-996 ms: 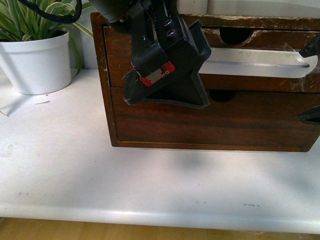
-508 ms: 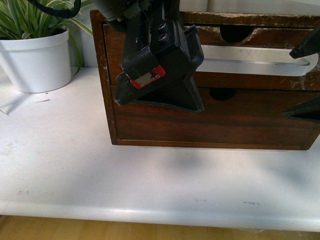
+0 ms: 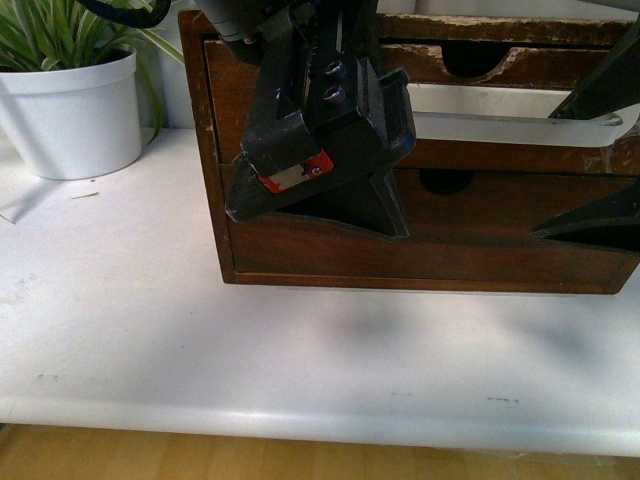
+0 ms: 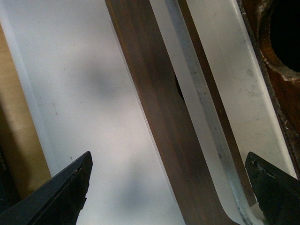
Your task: Open drawer
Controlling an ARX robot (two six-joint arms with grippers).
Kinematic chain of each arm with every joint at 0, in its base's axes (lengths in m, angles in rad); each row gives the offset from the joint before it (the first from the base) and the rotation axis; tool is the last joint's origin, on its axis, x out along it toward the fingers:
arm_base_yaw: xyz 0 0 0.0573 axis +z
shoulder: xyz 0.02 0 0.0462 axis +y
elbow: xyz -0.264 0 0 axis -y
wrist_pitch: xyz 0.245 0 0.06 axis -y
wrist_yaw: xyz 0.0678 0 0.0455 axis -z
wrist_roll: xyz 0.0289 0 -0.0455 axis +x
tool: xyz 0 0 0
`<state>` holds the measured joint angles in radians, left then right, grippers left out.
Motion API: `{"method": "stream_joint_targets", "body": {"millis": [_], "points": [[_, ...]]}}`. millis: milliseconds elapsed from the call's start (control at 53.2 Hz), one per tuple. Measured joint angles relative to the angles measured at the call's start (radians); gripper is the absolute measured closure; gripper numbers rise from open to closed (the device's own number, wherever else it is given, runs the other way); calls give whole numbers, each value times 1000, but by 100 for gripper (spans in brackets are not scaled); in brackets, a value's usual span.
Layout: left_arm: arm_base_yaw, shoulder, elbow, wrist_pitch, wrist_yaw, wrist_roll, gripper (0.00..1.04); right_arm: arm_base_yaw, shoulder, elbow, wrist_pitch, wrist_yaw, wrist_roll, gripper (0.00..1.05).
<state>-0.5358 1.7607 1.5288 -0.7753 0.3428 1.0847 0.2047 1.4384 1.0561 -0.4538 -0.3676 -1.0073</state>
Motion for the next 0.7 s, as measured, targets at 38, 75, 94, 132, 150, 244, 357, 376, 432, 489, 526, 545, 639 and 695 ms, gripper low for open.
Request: {"method": "stream_joint_targets", "body": {"millis": [38, 75, 94, 132, 150, 244, 357, 376, 432, 489, 526, 545, 639, 695], "points": [[-1, 0, 0, -6, -1, 6, 6, 0, 2, 0, -4, 3, -4, 9], [-2, 0, 2, -11, -2, 11, 6, 0, 4, 0, -14, 3, -10, 9], [-3, 0, 2, -15, -2, 15, 6, 0, 4, 0, -18, 3, -11, 9], [-4, 0, 3, -21, -3, 21, 6, 0, 6, 2, -31, -1, -22, 9], [-5, 0, 5, -26, -3, 27, 6, 0, 6, 3, -34, -1, -26, 9], [-8, 0, 8, -32, -8, 32, 6, 0, 10, 4, -33, -3, -34, 9], [-11, 0, 15, -58, -8, 44, 6, -1, 10, 15, -86, -13, -61, 9], [-13, 0, 15, -62, -8, 46, 6, -1, 10, 16, -95, -16, -66, 9], [-14, -1, 16, -72, -8, 51, 6, -1, 8, 18, -109, -21, -77, 9], [-14, -2, 18, -81, -8, 57, 6, -1, 5, 20, -127, -27, -92, 9], [-15, -3, 18, -90, -8, 61, 6, 0, 2, 20, -138, -29, -101, 9], [-15, -4, 19, -92, -8, 62, 6, 0, 1, 20, -142, -30, -105, 9], [-18, -13, 19, -117, -8, 67, 6, 2, -11, 20, -175, -40, -126, 9], [-19, -19, 16, -132, -7, 67, 6, 4, -21, 19, -201, -50, -139, 9]]}}
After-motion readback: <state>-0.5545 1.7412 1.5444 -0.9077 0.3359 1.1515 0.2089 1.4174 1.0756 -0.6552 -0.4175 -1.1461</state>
